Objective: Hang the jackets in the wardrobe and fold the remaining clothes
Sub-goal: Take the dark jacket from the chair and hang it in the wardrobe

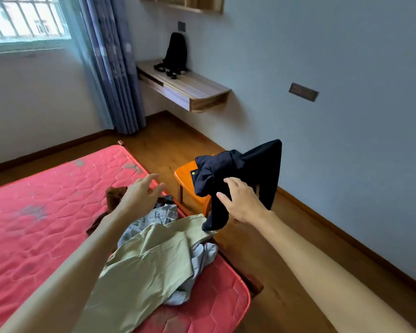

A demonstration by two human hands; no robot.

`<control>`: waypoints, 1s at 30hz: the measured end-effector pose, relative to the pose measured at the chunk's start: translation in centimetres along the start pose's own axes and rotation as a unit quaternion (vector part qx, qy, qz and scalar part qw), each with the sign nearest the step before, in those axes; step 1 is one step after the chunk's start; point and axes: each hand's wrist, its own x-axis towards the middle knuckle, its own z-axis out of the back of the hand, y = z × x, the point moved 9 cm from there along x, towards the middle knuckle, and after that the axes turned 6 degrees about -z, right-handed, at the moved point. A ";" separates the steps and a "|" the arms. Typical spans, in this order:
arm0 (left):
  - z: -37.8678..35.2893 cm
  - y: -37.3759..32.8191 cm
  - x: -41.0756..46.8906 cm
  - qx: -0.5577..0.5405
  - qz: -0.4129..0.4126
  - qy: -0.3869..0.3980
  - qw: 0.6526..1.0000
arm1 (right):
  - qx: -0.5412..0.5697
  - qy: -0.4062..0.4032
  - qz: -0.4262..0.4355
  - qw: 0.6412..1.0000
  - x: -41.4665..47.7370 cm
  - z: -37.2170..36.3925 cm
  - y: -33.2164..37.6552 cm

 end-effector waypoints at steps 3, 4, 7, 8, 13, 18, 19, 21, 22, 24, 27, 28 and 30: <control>-2.1 2.7 0.6 -0.001 0.042 0.008 0.999 | 0.001 0.036 0.011 0.999 2.6 -3.5 -0.8; -2.9 3.7 0.7 -0.003 0.059 0.013 0.998 | 0.001 0.048 0.015 0.999 3.4 -4.7 -0.9; -5.7 7.0 0.6 -0.007 0.118 0.032 0.992 | 0.005 0.094 0.027 0.995 5.4 -8.5 -1.1; -6.7 8.0 0.5 -0.009 0.133 0.038 0.990 | 0.005 0.110 0.032 0.993 5.9 -9.9 -1.2; -11.9 12.5 -1.4 -0.028 0.201 0.063 0.977 | -0.002 0.195 0.042 0.980 7.8 -17.7 -2.0; -17.1 15.6 -3.4 -0.054 0.248 0.087 0.963 | -0.014 0.279 0.028 0.960 8.6 -26.3 -3.0; -17.9 16.2 -3.7 -0.057 0.254 0.091 0.961 | -0.016 0.296 0.022 0.955 8.6 -28.0 -3.4; -19.4 17.7 -4.2 -0.058 0.270 0.098 0.956 | -0.020 0.320 0.015 0.947 8.6 -31.3 -4.0; -20.2 18.5 -4.4 -0.059 0.280 0.103 0.953 | -0.019 0.331 0.012 0.943 8.6 -32.9 -4.3; -21.8 20.4 -4.9 -0.065 0.306 0.111 0.943 | -0.014 0.358 -0.003 0.934 8.6 -36.1 -4.9; -24.0 22.9 -5.8 -0.089 0.345 0.106 0.928 | -0.004 0.395 -0.037 0.918 8.9 -41.2 -6.0; -24.7 23.6 -6.3 -0.098 0.358 0.103 0.923 | 0.005 0.404 -0.055 0.913 9.1 -42.9 -6.5; -26.3 24.6 -7.4 -0.114 0.378 0.107 0.912 | 0.033 0.425 -0.108 0.898 9.4 -46.0 -7.4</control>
